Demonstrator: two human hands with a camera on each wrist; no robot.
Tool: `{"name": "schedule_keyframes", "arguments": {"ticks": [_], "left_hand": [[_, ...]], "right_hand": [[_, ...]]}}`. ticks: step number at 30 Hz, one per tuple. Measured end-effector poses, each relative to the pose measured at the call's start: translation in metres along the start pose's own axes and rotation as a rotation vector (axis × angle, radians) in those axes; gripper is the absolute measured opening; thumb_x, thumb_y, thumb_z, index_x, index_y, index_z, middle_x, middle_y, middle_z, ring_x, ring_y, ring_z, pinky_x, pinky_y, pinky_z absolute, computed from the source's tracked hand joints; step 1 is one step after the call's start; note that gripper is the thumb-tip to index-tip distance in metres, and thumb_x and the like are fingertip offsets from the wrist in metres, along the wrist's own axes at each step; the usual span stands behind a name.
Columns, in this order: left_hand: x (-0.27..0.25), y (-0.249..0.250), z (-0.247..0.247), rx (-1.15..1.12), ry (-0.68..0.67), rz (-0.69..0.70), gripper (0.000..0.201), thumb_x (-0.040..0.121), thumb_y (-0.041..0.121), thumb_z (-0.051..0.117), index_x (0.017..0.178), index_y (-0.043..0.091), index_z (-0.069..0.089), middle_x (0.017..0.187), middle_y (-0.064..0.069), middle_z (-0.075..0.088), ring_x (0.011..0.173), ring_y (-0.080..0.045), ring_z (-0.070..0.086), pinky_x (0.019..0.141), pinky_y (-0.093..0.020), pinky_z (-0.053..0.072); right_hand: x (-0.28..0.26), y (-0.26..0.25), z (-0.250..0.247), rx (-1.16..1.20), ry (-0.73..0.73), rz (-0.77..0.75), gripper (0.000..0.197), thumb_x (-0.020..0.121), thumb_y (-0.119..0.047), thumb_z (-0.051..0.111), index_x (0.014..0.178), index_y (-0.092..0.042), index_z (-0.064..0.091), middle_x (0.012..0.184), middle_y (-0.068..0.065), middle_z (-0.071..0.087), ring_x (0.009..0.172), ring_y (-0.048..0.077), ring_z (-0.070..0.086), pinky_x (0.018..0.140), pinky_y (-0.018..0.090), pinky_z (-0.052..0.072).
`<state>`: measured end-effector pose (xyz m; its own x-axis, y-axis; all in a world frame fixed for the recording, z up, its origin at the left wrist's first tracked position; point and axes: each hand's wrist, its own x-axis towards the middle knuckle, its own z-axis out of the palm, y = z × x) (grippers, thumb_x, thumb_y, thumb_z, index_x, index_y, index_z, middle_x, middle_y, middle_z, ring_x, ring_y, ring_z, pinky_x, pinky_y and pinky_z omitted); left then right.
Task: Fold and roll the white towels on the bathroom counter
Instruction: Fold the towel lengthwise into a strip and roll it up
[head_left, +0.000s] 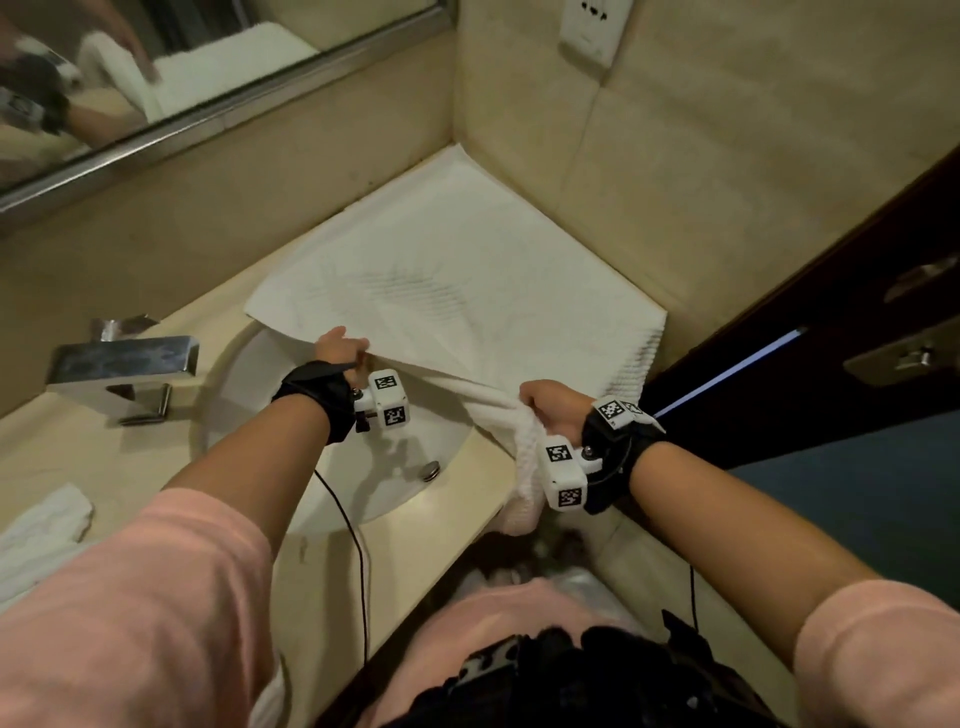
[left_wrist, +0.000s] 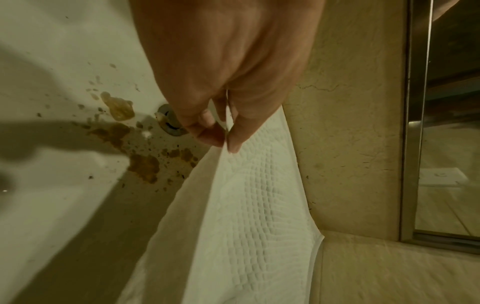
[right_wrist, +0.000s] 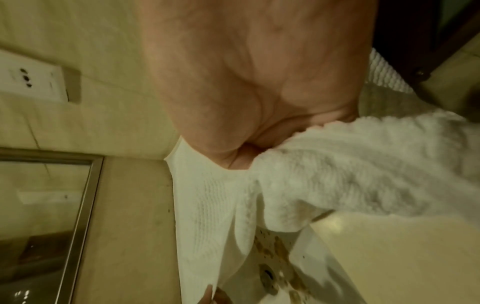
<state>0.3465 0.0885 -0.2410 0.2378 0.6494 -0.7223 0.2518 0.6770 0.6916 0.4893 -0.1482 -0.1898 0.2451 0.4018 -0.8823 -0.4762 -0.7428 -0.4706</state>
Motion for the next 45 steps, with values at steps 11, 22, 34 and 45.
{"name": "schedule_keyframes", "arguments": {"ticks": [11, 22, 34, 45], "left_hand": [[-0.005, 0.038, 0.033, 0.345, 0.126, 0.292, 0.068, 0.093, 0.004, 0.054, 0.151, 0.008, 0.019, 0.156, -0.012, 0.020, 0.140, -0.028, 0.029, 0.106, -0.031, 0.032], [-0.024, 0.088, 0.136, 0.562, 0.225, 0.631, 0.061, 0.092, 0.000, 0.042, 0.150, 0.009, 0.023, 0.158, -0.011, 0.009, 0.144, -0.028, 0.016, 0.115, -0.031, 0.019], [-0.022, 0.104, 0.241, 0.692, 0.236, 0.716, 0.061, 0.090, -0.001, 0.043, 0.148, 0.005, 0.026, 0.156, -0.016, 0.008, 0.146, -0.026, 0.007, 0.119, -0.030, 0.014], [0.036, 0.108, 0.245, 0.870, -0.161, 0.542, 0.063, 0.091, 0.003, 0.047, 0.149, 0.020, 0.027, 0.150, -0.015, 0.031, 0.137, -0.030, 0.032, 0.112, -0.037, 0.031]], "right_hand": [[-0.002, -0.012, -0.045, -0.383, -0.105, -0.128, 0.058, 0.061, -0.019, 0.085, 0.111, -0.007, 0.057, 0.116, 0.027, 0.062, 0.101, 0.042, 0.063, 0.094, 0.061, 0.046], [-0.017, -0.051, -0.132, -0.706, 0.015, -0.218, 0.033, 0.087, -0.033, 0.066, 0.113, -0.015, 0.054, 0.069, 0.006, 0.055, 0.034, 0.009, 0.040, 0.031, 0.016, 0.024], [0.041, -0.081, -0.210, -0.612, 0.547, -0.188, 0.039, 0.091, -0.020, 0.055, 0.124, 0.000, 0.054, 0.128, 0.017, 0.058, 0.114, 0.034, 0.057, 0.091, 0.034, 0.048], [0.105, -0.123, -0.180, -0.617, 0.668, -0.295, 0.036, 0.086, -0.008, 0.049, 0.120, -0.006, 0.058, 0.129, 0.015, 0.055, 0.117, 0.035, 0.054, 0.097, 0.039, 0.047]]}}
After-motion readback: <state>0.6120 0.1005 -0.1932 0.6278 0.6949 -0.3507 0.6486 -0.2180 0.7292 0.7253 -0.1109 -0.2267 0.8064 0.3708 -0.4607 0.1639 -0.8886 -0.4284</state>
